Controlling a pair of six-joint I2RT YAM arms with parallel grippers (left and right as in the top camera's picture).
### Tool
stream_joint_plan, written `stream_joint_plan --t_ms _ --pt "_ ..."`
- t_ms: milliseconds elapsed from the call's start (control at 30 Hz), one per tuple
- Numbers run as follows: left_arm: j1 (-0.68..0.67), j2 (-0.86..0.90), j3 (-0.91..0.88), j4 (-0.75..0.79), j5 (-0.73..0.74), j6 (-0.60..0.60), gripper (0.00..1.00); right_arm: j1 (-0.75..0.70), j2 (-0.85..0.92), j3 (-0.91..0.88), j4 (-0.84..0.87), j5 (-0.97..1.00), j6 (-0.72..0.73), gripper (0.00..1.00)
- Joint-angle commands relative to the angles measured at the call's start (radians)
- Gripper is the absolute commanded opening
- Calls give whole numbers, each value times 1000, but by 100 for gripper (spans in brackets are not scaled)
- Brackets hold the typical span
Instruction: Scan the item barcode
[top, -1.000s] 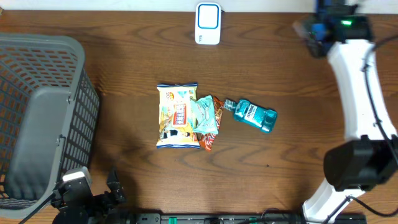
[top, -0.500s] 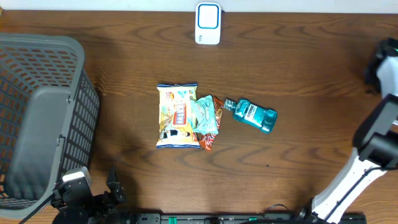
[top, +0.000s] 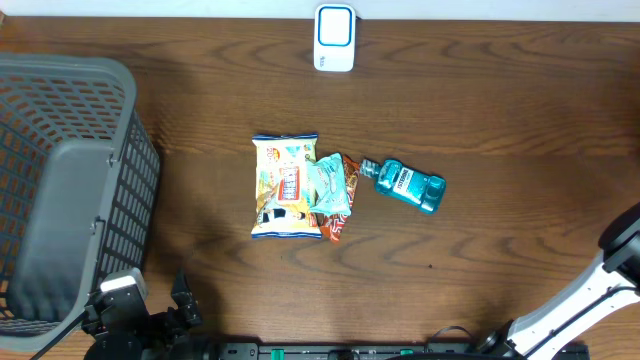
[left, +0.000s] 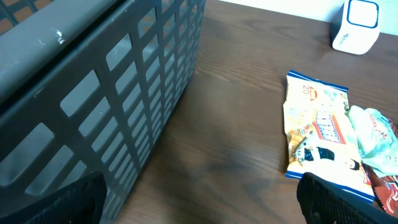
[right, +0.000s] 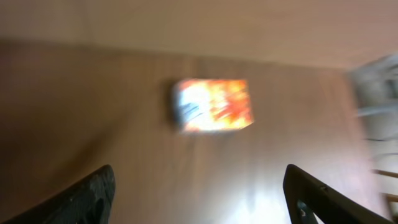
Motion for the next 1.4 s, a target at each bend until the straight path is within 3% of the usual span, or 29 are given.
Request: stream_joint_plan --t_ms 0,100,167,200,233,333,500,633,700,1033,1133,1367 --pt "3 0 5 2 -3 -9 98 66 -172 77 -38 -428 -30 78" --pt "3 0 5 2 -3 -9 98 148 -298 78 -17 -687 -132 79" --pt "3 0 5 2 -3 -9 98 240 -370 78 42 -824 -344 90" --pt "3 0 5 2 -3 -9 98 312 -403 78 52 -917 -557 99" --pt "3 0 5 2 -3 -9 98 402 -422 78 5 -1002 -805 99" --pt "3 0 5 2 -3 -9 98 556 -409 72 -123 -1025 -1038 99" --pt "3 0 5 2 -3 -9 98 755 -364 70 -278 -1043 -1060 99" --pt "3 0 5 2 -3 -9 98 875 -364 29 -400 -1038 -1224 99" --pt "3 0 5 2 -3 -9 98 935 -364 -25 -401 -982 -1230 99" --pt "3 0 5 2 -3 -9 98 1185 -364 -481 -76 -439 -1034 99" --pt "3 0 5 2 -3 -9 98 1207 -364 -575 6 -408 -1035 93" --pt "3 0 5 2 -3 -9 98 1192 -364 -760 246 -397 -1047 94"
